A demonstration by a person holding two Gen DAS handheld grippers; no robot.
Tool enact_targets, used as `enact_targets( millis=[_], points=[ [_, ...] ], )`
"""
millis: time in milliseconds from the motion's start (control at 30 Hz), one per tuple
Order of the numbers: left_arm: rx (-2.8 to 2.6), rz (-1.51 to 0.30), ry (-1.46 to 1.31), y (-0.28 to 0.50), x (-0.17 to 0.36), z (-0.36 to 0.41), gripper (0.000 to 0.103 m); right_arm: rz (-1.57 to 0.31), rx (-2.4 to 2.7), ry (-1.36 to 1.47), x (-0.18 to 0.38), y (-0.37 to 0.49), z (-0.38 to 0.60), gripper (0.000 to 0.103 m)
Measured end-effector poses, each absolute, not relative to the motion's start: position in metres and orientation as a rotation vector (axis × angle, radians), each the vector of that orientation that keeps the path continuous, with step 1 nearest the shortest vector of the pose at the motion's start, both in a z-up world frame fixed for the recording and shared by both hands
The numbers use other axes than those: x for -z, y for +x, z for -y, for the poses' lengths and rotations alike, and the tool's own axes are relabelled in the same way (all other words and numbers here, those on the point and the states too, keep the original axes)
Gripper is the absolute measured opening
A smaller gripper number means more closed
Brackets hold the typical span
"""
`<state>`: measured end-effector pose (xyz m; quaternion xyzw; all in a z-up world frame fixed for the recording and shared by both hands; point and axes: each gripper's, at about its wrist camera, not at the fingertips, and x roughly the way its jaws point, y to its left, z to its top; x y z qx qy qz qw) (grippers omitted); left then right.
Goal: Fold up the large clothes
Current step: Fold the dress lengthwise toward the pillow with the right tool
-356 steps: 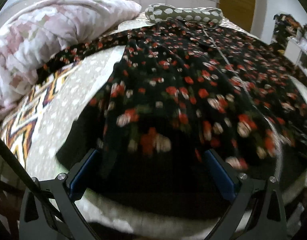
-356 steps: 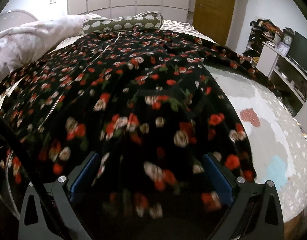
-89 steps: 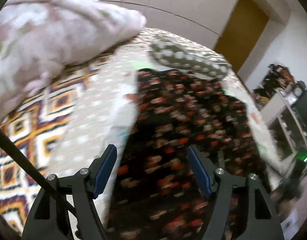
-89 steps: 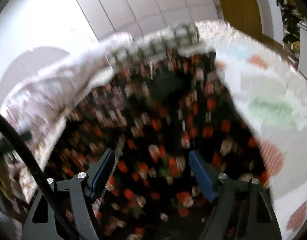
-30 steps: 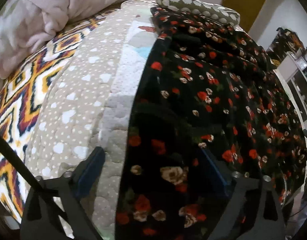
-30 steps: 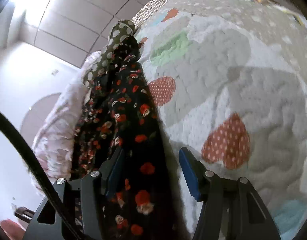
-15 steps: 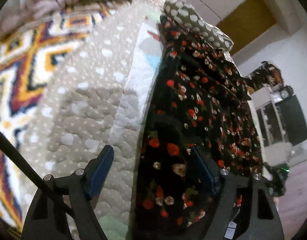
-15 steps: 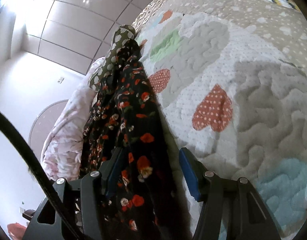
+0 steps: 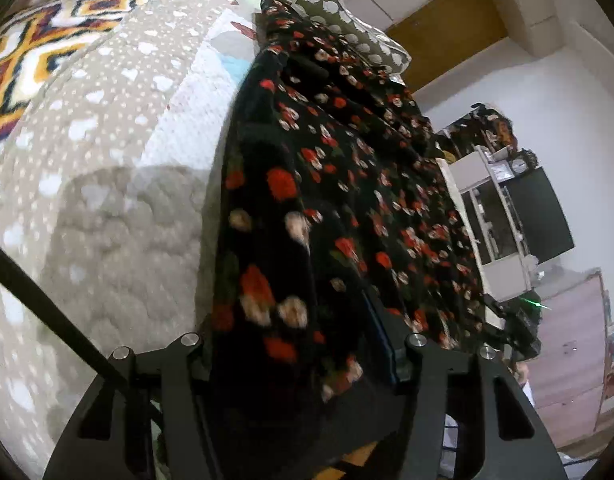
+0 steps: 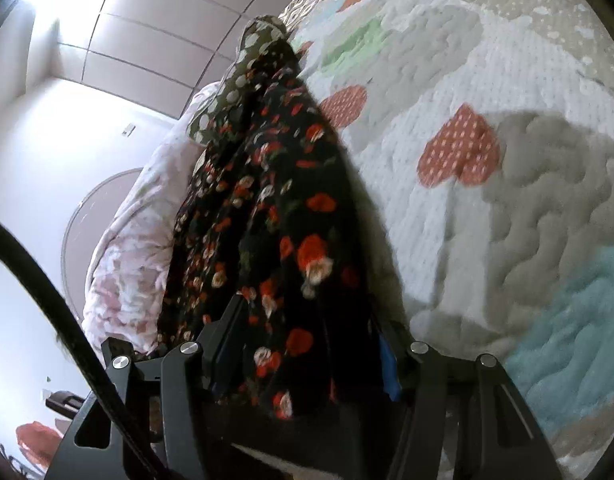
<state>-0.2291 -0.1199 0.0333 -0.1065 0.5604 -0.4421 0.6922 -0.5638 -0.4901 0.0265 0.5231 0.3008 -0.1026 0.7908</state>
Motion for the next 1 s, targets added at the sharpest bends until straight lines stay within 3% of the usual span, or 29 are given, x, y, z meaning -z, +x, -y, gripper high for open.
enact_targets(
  millis=[200, 367, 500, 533, 567, 600, 633, 667, 1000],
  points=[
    [1.016, -1.248, -0.213, -0.257, -0.034, 0.122, 0.056, -0.642, 0.195, 1.128, -0.027, -0.568, 0.475, 0.062],
    [0.996, -1.233, -0.227, -0.259, -0.032, 0.126, 0.066, -0.668, 0.186, 1.085, -0.027, -0.565, 0.456, 0.062],
    [0.955, -1.210, -0.211, -0.263, -0.032, 0.133, 0.066, -0.669, 0.212, 1.039, -0.028, -0.561, 0.442, 0.062],
    [0.928, -1.205, -0.205, -0.264, -0.033, 0.135, 0.062, -0.663, 0.225, 1.031, -0.028, -0.561, 0.439, 0.061],
    [0.883, -1.207, -0.189, -0.262, -0.033, 0.136, 0.041, -0.656, 0.239, 1.025, -0.028, -0.560, 0.436, 0.059],
    [0.845, -1.215, -0.170, -0.260, -0.032, 0.137, 0.011, -0.652, 0.255, 1.018, -0.028, -0.559, 0.433, 0.055],
    [0.823, -1.232, -0.173, -0.257, -0.032, 0.137, 0.009, -0.656, 0.265, 1.017, -0.028, -0.558, 0.433, 0.031],
    [0.818, -1.237, -0.215, -0.253, -0.035, 0.134, 0.008, -0.672, 0.264, 1.033, -0.026, -0.556, 0.435, 0.014],
    [0.830, -1.047, -0.263, -0.303, -0.100, 0.089, 0.006, -0.600, 0.220, 0.966, -0.075, -0.592, 0.424, 0.010]
  ],
)
